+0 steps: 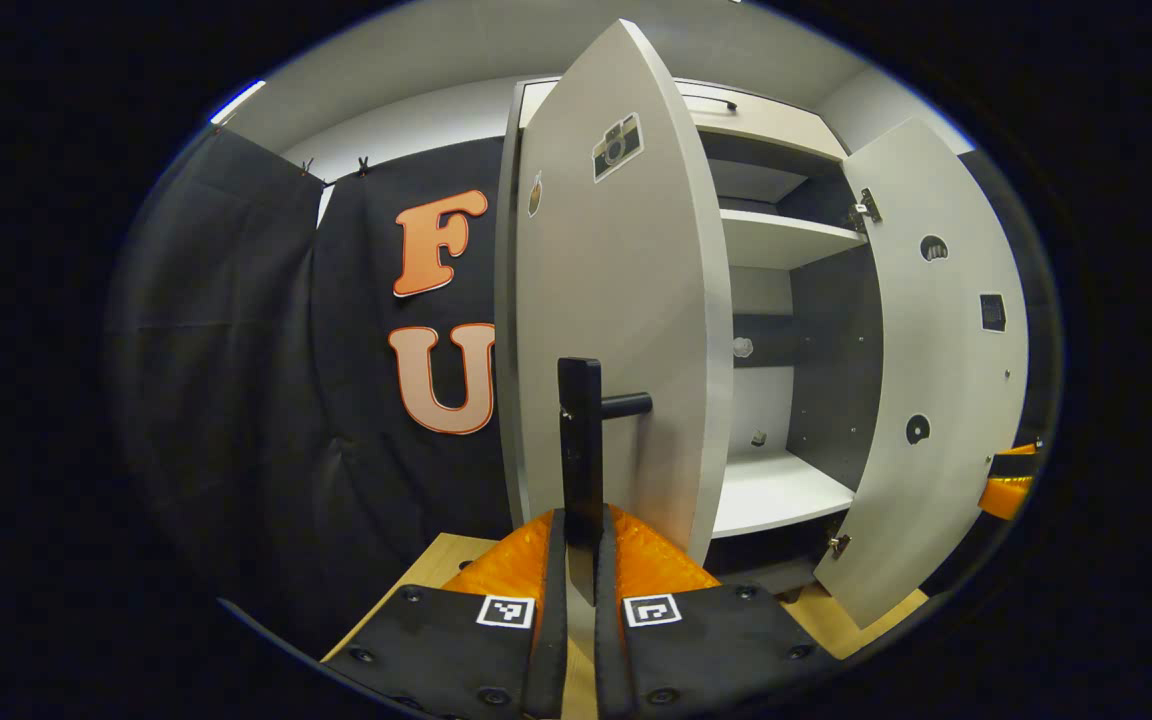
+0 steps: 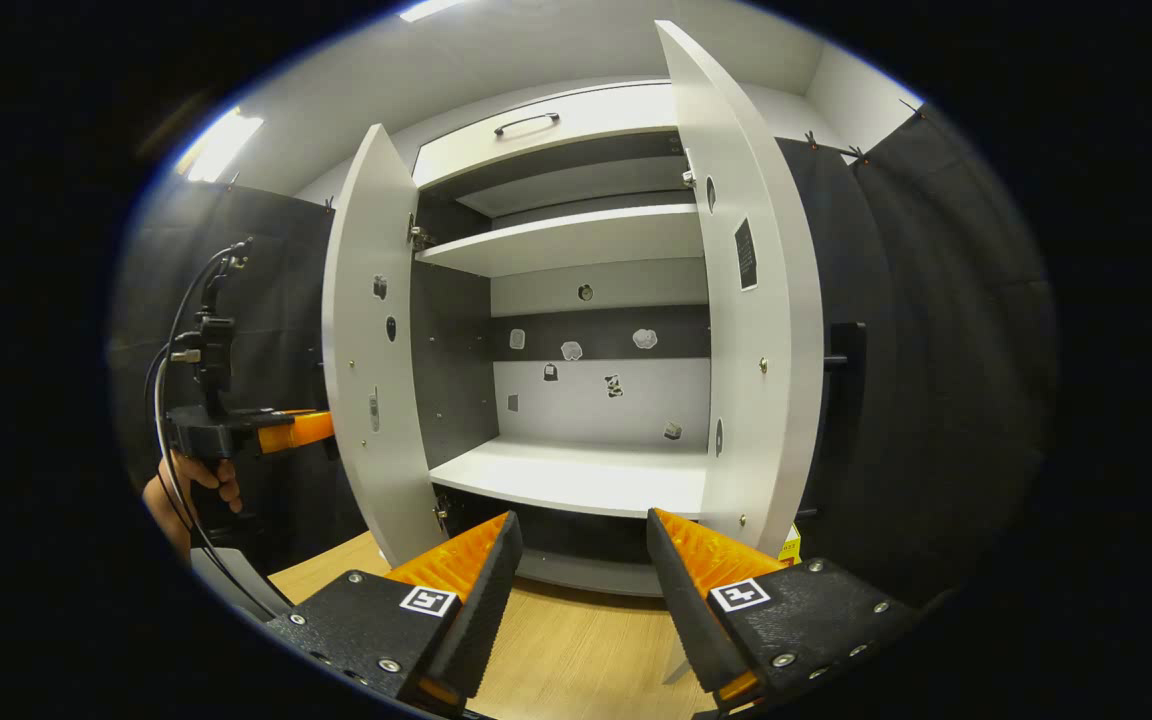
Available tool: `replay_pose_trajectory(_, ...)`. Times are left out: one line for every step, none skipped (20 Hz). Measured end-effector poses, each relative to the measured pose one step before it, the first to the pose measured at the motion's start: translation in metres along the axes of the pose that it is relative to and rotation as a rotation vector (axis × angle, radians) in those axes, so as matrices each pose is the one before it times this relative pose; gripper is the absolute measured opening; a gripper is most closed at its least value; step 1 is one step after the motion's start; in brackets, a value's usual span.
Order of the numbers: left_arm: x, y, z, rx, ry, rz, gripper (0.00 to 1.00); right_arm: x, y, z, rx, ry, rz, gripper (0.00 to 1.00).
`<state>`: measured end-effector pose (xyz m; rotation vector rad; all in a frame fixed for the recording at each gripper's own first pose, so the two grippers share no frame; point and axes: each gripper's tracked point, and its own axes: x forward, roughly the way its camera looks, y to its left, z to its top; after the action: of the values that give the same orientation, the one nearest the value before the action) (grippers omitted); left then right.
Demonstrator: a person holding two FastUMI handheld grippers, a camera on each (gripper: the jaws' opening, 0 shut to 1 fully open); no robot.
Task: Open the right door of the double-door shoe cabinet with the right hand, and open the left door with the left hand.
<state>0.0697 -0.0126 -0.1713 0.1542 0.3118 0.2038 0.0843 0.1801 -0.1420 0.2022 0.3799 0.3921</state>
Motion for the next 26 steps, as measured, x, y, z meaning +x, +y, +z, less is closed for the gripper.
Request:
replay_pose_trajectory(-0.00090,0.00034,-0.00016,0.01209,-0.00552,0.00395,0.17,0.00176,0.00282,-0.00176,0.00591,0.00623,0.00246,0.77)
replay_pose_trajectory(0.00063,0.00052,0.00089,0.02042,-0.00311,0.00142,0.18,0.00285,0.00247,-0.00291,0.00340,0.00821,0.00766,0.77)
replay_pose_trajectory(-0.00143,0.00101,-0.00022,0.01739,0.00068,0.00291,0.19,0.00392,-0.00021,0.00000,-0.00254,0.00662,0.00209,0.77)
replay_pose_trajectory(-0.00072,0.00099,0.00065,0.00396,-0.00261,0.00437,0.18,0.00119,-0.00029,-0.00057,-0.00874,0.00267,-0.00236,0.77)
replay_pose_trajectory(0.00022,0.00071,-0.00097,-0.00785,0.00006,0.00685,0.17,0.00146,-0.00068,-0.00038,-0.01138,-0.00021,-0.00398,0.77)
replay_pose_trajectory(-0.00064,0.00075,-0.00025,-0.01246,0.00046,0.00854,0.19,0.00104,-0.00111,0.00045,-0.01081,-0.00081,-0.00558,0.78)
replay_pose_trajectory(-0.00064,0.00050,0.00062,-0.00935,-0.00017,0.00925,0.19,0.00218,-0.00043,0.00021,-0.00908,-0.00179,-0.00262,0.77)
replay_pose_trajectory(-0.00038,0.00018,-0.00054,-0.00475,0.00019,0.00764,0.17,0.00139,-0.00123,-0.00026,-0.00565,0.00054,-0.00322,0.77)
replay_pose_trajectory(-0.00034,0.00124,0.00004,0.00723,-0.00501,0.00550,0.18,0.00120,-0.00024,-0.00022,-0.00273,0.00082,0.00171,0.77)
replay_pose_trajectory(0.00062,0.00225,0.00069,0.01504,-0.00671,0.00988,0.18,0.00080,-0.00105,0.00007,-0.00042,-0.00016,-0.00141,0.78)
replay_pose_trajectory(-0.00092,0.00207,-0.00085,0.01288,-0.00038,0.01857,0.18,0.00121,-0.00104,-0.00045,0.00027,0.00052,-0.00059,0.78)
replay_pose_trajectory(0.00049,0.00307,-0.00062,0.01434,0.00143,0.02086,0.18,0.00130,-0.00115,-0.00083,0.00080,0.00324,-0.00126,0.78)
replay_pose_trajectory(0.00002,0.00303,-0.00167,0.00930,0.00509,0.02332,0.18,0.00128,-0.00139,-0.00119,0.00187,0.00268,-0.00006,0.78)
replay_pose_trajectory(0.00086,0.00320,-0.00109,-0.00174,0.00529,0.02685,0.18,0.00102,-0.00015,0.00031,0.00225,0.00037,0.00199,0.77)
replay_pose_trajectory(-0.00055,0.00240,-0.00085,-0.02016,0.00519,0.01311,0.18,0.00107,-0.00016,0.00001,0.00085,-0.00195,0.00444,0.77)
replay_pose_trajectory(-0.00068,0.00742,-0.00072,-0.02299,-0.00316,0.02520,0.16,0.00058,0.00023,0.00125,-0.00133,-0.00336,0.00218,0.78)
replay_pose_trajectory(-0.00459,0.00377,-0.00236,-0.03813,0.00416,0.00737,0.01,0.00058,0.00038,0.00114,-0.00380,-0.00321,0.00265,0.78)
replay_pose_trajectory(-0.00244,-0.00127,-0.00021,-0.03305,0.00313,0.01296,0.08,-0.00043,0.00112,0.00113,-0.00579,-0.00463,0.00035,0.78)
replay_pose_trajectory(-0.00189,0.00403,0.00010,-0.00757,-0.00174,0.02707,0.08,-0.00032,0.00034,0.00190,-0.00644,-0.00743,0.00071,0.78)
replay_pose_trajectory(-0.00189,0.00914,0.00136,0.00811,-0.00874,0.04500,0.08,-0.00110,0.00118,0.00295,-0.00435,-0.00842,0.00009,0.78)
replay_pose_trajectory(0.00063,0.00637,0.00231,-0.00203,-0.01439,0.02034,0.08,-0.00048,0.00123,0.00330,-0.00155,-0.00764,0.00161,0.78)
replay_pose_trajectory(-0.00193,-0.00071,0.00387,-0.00736,-0.01920,-0.00060,0.08,-0.00090,0.00176,0.00505,-0.00219,-0.01101,0.00320,0.78)
replay_pose_trajectory(-0.00150,-0.00204,0.00640,-0.01179,-0.02519,-0.00195,0.08,-0.00217,-0.00103,0.00626,-0.00608,-0.01427,-0.00255,0.78)
replay_pose_trajectory(-0.00024,-0.00440,0.00649,-0.01101,-0.02570,-0.00923,0.08,-0.00142,0.00193,0.00694,-0.01171,-0.01860,-0.00292,0.78)
replay_pose_trajectory(0.00154,-0.00169,0.00474,-0.00822,-0.02252,-0.00414,0.06,-0.00047,0.00312,0.00861,-0.01196,-0.02294,-0.00440,0.78)
replay_pose_trajectory(-0.00024,-0.00371,0.00304,-0.00556,-0.01185,-0.00536,0.10,-0.00294,0.00065,0.00801,-0.00926,-0.02443,-0.00181,0.78)
